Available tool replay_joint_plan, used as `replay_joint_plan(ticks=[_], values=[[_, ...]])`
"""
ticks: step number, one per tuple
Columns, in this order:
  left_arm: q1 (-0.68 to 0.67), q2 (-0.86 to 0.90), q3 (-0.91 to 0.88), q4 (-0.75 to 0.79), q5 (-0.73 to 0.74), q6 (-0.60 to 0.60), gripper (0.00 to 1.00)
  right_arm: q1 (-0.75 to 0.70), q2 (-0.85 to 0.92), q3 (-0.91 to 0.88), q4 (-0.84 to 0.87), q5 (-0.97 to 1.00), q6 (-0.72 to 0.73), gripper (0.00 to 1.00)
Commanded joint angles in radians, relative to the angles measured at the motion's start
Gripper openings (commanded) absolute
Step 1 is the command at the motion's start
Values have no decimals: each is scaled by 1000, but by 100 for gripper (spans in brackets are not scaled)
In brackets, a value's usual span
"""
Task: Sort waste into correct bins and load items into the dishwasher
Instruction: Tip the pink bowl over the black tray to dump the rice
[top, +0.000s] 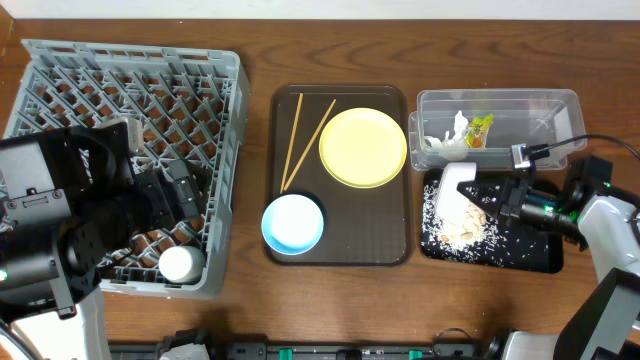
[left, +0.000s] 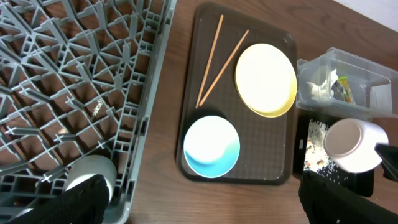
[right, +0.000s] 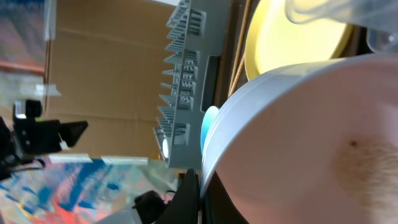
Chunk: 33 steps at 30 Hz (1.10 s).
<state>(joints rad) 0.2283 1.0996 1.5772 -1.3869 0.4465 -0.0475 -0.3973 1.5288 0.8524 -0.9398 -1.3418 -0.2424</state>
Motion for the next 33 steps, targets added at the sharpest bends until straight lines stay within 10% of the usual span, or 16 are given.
replay_joint_plan(ticks=[1,9,13,20,24,26,33], values=[[4,4,13,-1,14,14,98,-8,-16,2,-53,-72,-158,1],[4,4,13,-1,14,14,98,-23,-6,2,-93,-45,-89,1],[4,4,13,-1,14,13,98,5,-48,3,-203,-50,-372,1],[4,4,13,-1,14,14,98,-15,-54,3,-97,67,-50,1],[4,4,13,-1,14,14,98,2,-87,4,-151,-37,-244,1],[4,4,13,-1,14,13,98,0,-89,4,-59,150,36,1],[4,4,13,-1,14,14,98,117,-229,47,-107,257,-10,1]])
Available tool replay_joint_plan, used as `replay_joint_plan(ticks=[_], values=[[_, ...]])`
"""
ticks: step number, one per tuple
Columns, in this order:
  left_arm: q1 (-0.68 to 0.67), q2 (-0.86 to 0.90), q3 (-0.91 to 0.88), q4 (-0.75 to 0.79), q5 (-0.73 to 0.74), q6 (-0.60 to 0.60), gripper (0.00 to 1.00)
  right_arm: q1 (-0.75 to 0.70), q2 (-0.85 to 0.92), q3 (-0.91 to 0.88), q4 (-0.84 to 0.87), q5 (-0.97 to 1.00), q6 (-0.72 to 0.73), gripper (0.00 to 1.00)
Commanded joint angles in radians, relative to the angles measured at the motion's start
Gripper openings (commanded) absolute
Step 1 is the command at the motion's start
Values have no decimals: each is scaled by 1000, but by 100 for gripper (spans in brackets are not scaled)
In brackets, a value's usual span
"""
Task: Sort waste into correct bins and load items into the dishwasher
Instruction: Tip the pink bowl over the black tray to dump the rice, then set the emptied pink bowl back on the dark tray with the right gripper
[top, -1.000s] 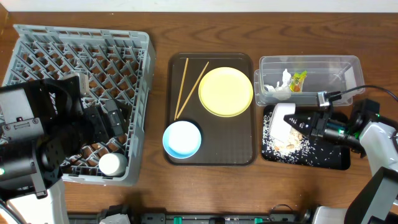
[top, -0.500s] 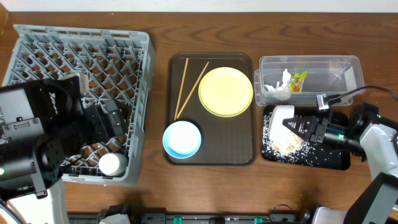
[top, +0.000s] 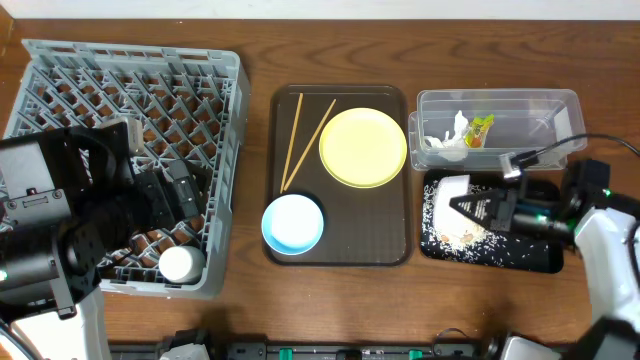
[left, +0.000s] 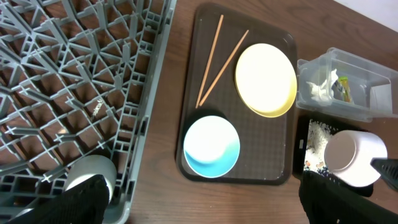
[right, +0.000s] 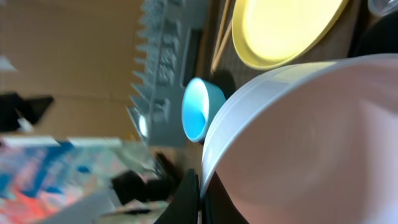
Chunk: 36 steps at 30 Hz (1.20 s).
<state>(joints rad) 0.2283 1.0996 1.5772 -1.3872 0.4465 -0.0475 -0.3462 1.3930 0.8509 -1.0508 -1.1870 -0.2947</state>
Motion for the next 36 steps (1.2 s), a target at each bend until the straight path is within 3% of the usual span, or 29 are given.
replay_joint_plan(ticks=[1,4,7,12,15,19,24,25,26,33,36], values=[[4,4,13,0,14,14,98,123,-149,76,5,159,42,1],[4,4,13,0,14,14,98,327,-253,124,47,343,80,1],[4,4,13,0,14,14,98,546,-295,127,122,577,224,1],[4,4,13,0,14,14,98,938,-239,116,238,1030,449,1],[4,4,13,0,14,13,98,1098,-145,114,296,1221,534,1],[4,4,13,0,14,14,98,1178,6,114,343,1353,655,1],[4,4,13,0,14,13,98,1182,135,114,428,1261,653,3],[4,4,13,0,14,14,98,1183,142,115,435,1240,653,14],[4,4,13,0,14,14,98,1191,135,117,449,1223,647,33],[4,4,13,0,14,14,98,1209,37,180,406,1207,627,56],[4,4,13,0,14,14,98,1211,-28,225,364,1207,627,59]])
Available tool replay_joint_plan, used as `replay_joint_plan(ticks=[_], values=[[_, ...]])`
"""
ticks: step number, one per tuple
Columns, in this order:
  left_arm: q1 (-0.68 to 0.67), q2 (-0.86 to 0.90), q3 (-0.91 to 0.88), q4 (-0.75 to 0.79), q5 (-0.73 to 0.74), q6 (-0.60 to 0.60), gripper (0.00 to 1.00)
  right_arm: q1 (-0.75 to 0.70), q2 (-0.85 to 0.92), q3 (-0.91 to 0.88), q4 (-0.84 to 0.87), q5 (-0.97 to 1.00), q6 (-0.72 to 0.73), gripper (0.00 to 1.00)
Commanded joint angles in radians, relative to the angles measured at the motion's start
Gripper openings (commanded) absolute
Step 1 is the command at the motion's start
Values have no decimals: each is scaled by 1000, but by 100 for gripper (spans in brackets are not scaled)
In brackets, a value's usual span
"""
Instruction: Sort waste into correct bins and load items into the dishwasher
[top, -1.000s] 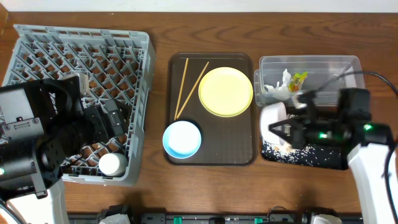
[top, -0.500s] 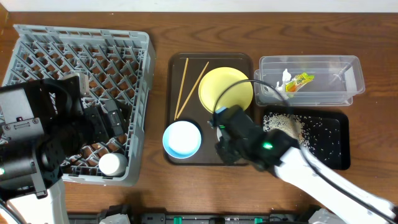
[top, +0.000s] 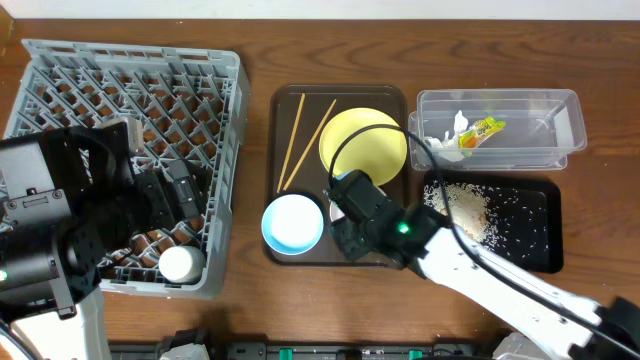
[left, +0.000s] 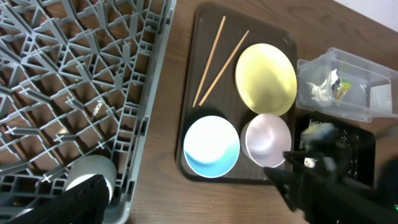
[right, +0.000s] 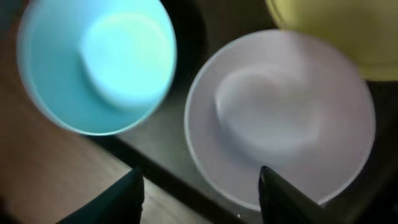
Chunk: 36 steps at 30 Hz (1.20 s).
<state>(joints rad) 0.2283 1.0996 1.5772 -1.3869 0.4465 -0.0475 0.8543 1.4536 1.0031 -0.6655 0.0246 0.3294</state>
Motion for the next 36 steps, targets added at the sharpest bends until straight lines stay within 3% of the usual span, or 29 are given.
replay_joint_plan(ticks=[1,2,3,4,13,23,28,32,36], values=[[4,4,13,-1,14,14,98,10,-113,90,-35,-5,3,59],[4,4,13,-1,14,13,98,10,-146,112,-48,-5,3,64],[4,4,13,-1,14,14,98,10,-179,131,-57,-4,3,86],[4,4,13,-1,14,13,98,10,-209,146,-58,-4,3,99],[4,4,13,0,14,13,98,9,-469,166,-63,240,-208,99],[4,4,13,-1,14,14,98,-23,-675,156,-206,399,-219,99],[4,4,13,-1,14,14,98,-202,-790,61,-134,354,-219,99],[4,4,13,-1,14,13,98,-462,-896,-134,41,130,-219,99],[4,4,13,-1,14,14,98,-598,-1001,-280,122,26,-218,99]])
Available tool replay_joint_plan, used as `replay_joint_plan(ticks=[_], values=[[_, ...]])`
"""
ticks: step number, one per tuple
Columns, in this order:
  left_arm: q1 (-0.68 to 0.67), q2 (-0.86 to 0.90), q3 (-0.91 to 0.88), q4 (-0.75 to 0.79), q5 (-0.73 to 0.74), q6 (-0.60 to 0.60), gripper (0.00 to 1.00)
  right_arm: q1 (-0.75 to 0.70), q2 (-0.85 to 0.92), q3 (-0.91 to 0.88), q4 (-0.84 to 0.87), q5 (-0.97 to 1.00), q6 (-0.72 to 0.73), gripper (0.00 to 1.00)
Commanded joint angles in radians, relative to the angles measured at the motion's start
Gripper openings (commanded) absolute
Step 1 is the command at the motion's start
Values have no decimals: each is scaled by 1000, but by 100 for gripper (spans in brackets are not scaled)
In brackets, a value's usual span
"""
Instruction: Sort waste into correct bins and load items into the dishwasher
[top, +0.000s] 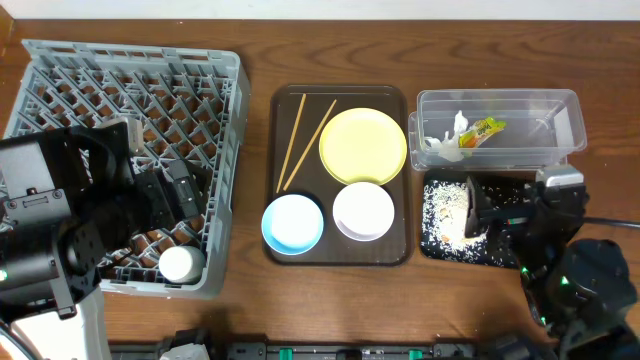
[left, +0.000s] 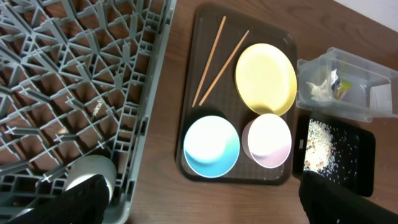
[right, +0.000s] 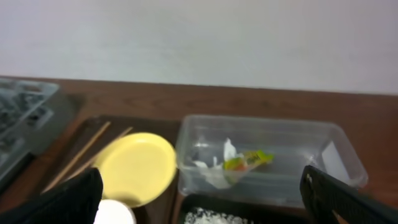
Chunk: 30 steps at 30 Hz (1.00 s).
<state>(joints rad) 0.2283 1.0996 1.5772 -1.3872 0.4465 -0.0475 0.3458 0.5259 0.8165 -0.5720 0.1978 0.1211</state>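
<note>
A white bowl (top: 363, 211) stands empty on the dark serving tray (top: 390, 257), right of a blue bowl (top: 293, 222). Behind them lie a yellow plate (top: 362, 147) and two chopsticks (top: 295, 140). Spilled rice (top: 455, 215) lies on the black tray (top: 540, 255). My right gripper (right: 202, 211) is open and empty above that tray, facing the clear waste bin (right: 267, 158). My left gripper (left: 199, 211) hangs open over the grey dish rack (top: 235, 150), beside a white cup (left: 87, 174) in the rack's near corner.
The clear bin (top: 555, 110) holds crumpled paper and a yellow-green wrapper (right: 249, 160). The right arm's body (top: 585, 280) fills the table's front right corner. The left arm's housing (top: 60, 220) covers the rack's front left.
My right arm, then stretched across the serving tray with its open gripper just above the white bowl, has moved back to the right, over the black tray. The bowl stays beside the blue bowl.
First my right gripper held the white bowl tipped over the black tray, rice lying beneath it. It was still shut on the bowl there a second later. Then the bowl stood on the serving tray under the open gripper, and now the arm is back at the right.
</note>
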Motion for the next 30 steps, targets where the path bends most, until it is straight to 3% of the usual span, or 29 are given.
replay_joint_plan(ticks=[1,10,18,27,30], values=[[4,4,13,0,14,14,98,-115,-106,-128,38,-151,-10,99],[4,4,13,0,14,13,98,-258,-346,-346,60,-151,-10,99],[4,4,13,0,14,14,98,-318,-509,-566,224,-150,-10,99],[4,4,13,0,14,14,98,-323,-521,-805,562,-151,-10,99],[4,4,13,0,14,13,98,-322,-521,-812,557,-140,-11,99]])
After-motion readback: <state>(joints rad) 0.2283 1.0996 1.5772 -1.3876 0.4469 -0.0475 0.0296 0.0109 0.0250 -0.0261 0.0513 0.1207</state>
